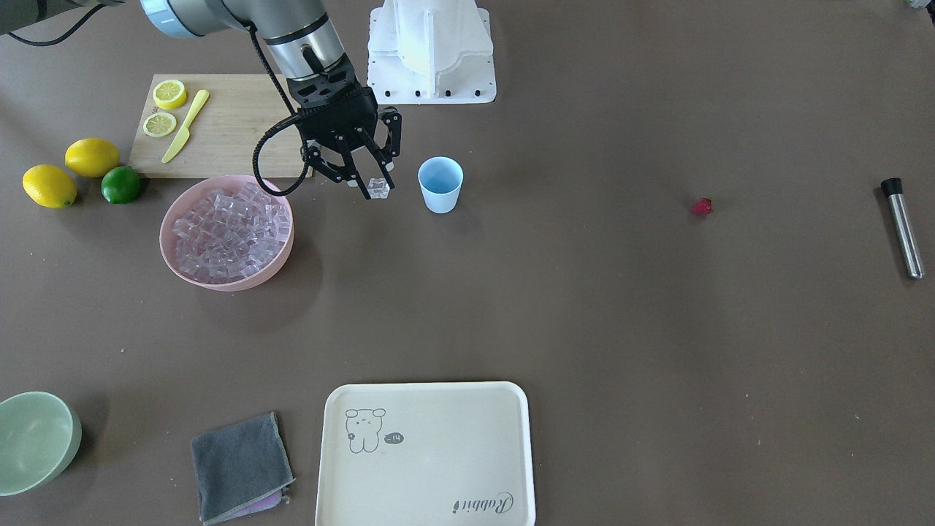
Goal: Mash ice and strawberries in cup
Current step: 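Carry the ice cube with the right gripper to the blue cup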
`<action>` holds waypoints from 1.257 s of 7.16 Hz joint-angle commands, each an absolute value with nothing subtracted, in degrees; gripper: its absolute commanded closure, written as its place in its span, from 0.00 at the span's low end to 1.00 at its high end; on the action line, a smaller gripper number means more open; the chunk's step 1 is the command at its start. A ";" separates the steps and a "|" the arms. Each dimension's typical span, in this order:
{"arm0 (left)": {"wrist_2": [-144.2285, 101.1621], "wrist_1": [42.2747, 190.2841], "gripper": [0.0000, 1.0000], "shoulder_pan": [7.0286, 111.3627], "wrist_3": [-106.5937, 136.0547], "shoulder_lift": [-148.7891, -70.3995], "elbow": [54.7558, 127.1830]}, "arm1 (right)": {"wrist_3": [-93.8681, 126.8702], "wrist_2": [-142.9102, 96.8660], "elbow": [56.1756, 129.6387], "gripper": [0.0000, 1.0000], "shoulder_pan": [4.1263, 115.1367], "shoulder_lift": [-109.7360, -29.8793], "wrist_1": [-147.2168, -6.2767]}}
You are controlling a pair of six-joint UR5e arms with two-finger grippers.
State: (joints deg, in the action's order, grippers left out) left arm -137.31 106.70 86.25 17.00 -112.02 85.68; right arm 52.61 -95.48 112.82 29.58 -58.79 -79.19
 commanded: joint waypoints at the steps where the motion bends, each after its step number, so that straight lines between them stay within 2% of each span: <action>1: -137.37 106.61 0.02 86.22 16.96 -111.80 85.26 | 51.68 -92.30 112.24 1.00 26.38 -57.31 -78.32; 9: -137.37 107.05 0.02 86.04 16.87 -111.53 84.81 | 47.37 -86.75 105.92 1.00 19.95 -56.87 -71.37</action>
State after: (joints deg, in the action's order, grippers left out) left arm -137.37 106.98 86.05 16.84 -111.59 84.77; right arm 47.36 -86.87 106.99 20.30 -57.30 -71.50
